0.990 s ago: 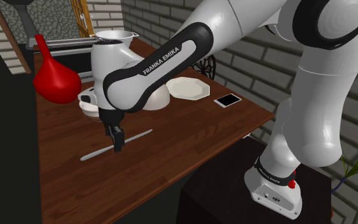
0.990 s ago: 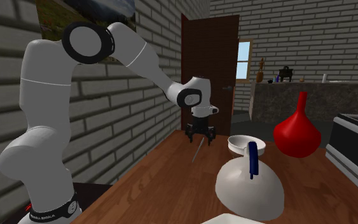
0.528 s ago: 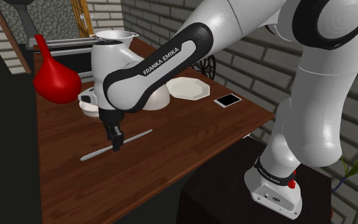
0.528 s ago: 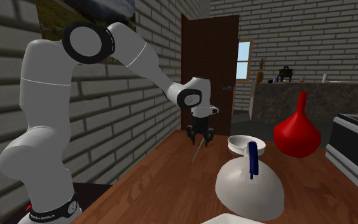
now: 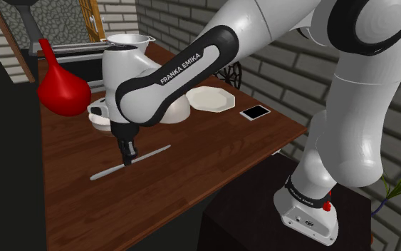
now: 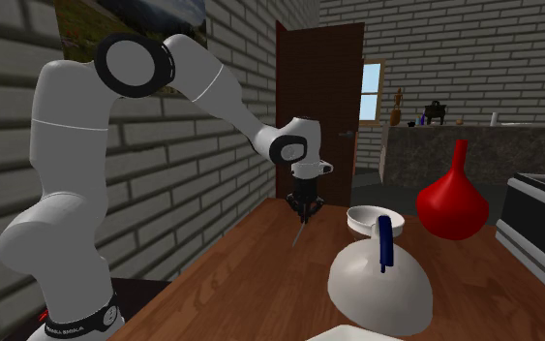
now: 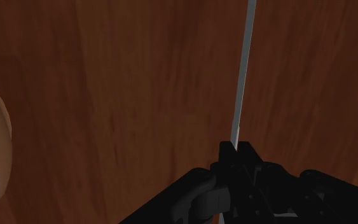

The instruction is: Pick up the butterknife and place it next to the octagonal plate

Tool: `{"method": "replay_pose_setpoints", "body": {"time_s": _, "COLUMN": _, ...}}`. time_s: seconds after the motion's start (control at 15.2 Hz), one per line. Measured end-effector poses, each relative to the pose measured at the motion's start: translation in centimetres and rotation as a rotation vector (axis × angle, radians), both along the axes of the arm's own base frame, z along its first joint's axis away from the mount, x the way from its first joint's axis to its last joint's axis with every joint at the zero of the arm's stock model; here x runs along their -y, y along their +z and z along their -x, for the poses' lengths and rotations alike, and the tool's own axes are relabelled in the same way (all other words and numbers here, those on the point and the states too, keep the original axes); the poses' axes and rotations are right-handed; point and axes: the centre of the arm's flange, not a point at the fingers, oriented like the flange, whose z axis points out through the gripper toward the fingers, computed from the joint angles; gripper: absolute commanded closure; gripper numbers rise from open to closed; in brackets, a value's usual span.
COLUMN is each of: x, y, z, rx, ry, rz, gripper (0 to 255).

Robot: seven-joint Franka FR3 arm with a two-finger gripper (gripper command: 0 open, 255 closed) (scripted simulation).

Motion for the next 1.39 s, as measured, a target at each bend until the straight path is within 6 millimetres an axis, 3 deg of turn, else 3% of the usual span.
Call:
{"method": "replay_pose_setpoints", "body": {"time_s": 0.2, "x": 0.0, "y": 0.7, "z": 0.0, "rx": 0.0, "ry": 0.0, "rz": 0.0, "gripper": 255}}
{"method": "replay_pose_setpoints", "body": {"time_s": 1.39, "x": 0.6, "y": 9.6, "z": 0.1, "rx": 0.001, "ry": 0.0, "rz": 0.0, "gripper": 255}}
